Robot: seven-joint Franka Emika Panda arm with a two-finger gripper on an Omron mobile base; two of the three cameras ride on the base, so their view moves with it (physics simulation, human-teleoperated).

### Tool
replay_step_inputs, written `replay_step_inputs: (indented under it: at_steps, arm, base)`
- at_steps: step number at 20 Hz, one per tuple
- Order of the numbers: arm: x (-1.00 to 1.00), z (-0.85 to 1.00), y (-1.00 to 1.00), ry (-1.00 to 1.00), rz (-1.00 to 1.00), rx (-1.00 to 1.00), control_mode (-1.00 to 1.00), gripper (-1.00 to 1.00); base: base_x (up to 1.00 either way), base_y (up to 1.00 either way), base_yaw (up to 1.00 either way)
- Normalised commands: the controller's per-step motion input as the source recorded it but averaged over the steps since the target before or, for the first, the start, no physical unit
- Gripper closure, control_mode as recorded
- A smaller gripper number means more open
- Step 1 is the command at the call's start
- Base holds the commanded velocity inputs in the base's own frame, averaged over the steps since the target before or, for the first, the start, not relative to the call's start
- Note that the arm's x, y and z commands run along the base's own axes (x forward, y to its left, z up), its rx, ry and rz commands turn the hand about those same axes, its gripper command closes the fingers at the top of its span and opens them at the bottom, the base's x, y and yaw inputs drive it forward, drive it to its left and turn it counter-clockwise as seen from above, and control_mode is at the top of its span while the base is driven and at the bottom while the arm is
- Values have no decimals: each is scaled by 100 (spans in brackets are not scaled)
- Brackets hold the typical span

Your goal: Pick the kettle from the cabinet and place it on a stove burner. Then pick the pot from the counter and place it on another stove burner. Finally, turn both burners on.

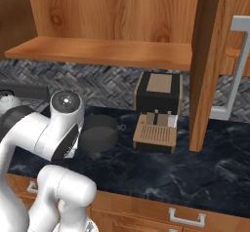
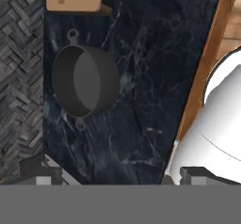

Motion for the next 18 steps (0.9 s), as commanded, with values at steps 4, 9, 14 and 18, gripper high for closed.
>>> replay_step_inputs:
  at_steps: [4, 9, 14, 18]
  arm:
    - [36, -32, 7, 2, 5, -5, -100, -100]
    - [35, -30, 4, 1, 4, -5, -100, -100]
    - [34, -29, 4, 2, 2, -4, -100, -100]
    - [29, -28, 0, 2, 2, -3, -100, -100]
  base:
    - [0, 0, 0]
    - [0, 0, 0]
    - [0, 0, 0]
    - [0, 0, 0]
